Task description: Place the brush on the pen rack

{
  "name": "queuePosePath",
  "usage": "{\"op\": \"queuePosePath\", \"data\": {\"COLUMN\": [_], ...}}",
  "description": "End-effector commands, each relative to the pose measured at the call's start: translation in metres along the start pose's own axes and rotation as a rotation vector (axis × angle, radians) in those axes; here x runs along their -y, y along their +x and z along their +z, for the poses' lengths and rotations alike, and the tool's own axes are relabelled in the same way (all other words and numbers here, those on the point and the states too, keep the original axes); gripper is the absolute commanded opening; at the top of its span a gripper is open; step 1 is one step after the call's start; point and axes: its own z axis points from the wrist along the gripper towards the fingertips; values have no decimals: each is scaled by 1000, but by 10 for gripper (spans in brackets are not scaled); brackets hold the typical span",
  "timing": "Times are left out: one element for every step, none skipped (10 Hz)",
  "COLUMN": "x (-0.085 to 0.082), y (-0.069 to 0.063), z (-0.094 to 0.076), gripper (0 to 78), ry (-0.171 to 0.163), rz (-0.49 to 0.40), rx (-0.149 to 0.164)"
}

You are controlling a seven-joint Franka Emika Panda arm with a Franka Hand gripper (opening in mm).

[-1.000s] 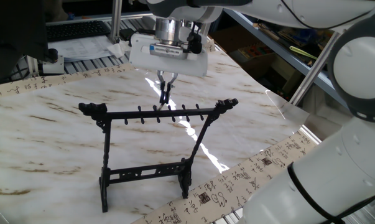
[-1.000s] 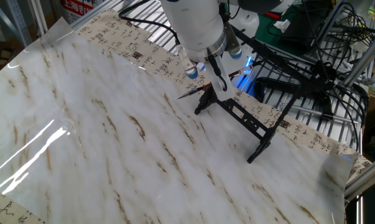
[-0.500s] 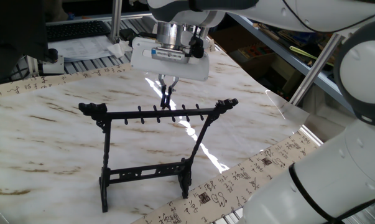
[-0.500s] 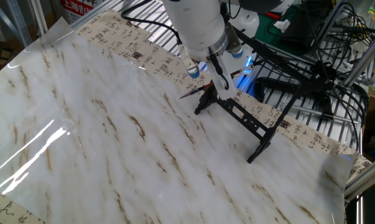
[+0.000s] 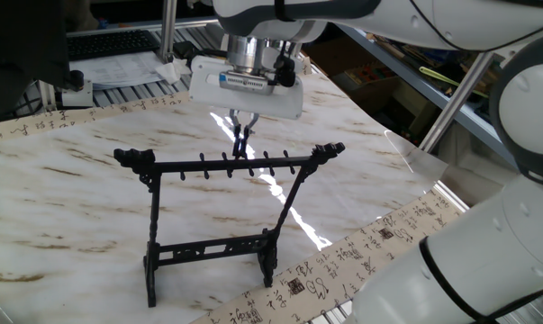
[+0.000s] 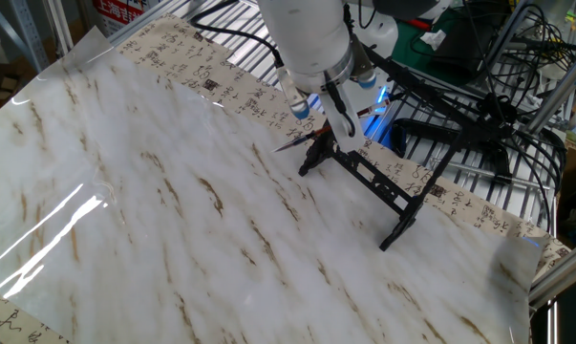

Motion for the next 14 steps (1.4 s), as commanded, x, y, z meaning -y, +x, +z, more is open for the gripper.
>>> {"op": "queuePosePath", "data": {"x": [1,1,2,3,3,5,6,7,6,6,5,5,5,5], "y": [1,1,2,3,4,6,7,8,9,9,10,10,10,11], "z": [1,2,4,5,6,9,13,15,20,22,24,26,27,29], "gripper": [11,11,11,11,11,11,11,11,11,11,11,11,11,11], "ry": [-2,-8,-12,-7,-6,2,-7,-10,4,-1,0,2,2,3], "rz": [9,18,25,23,25,7,2,1,-11,-14,-16,-20,-21,-20], "rx": [24,31,41,37,35,17,-2,-5,-27,-53,-63,-71,-74,-78]}}
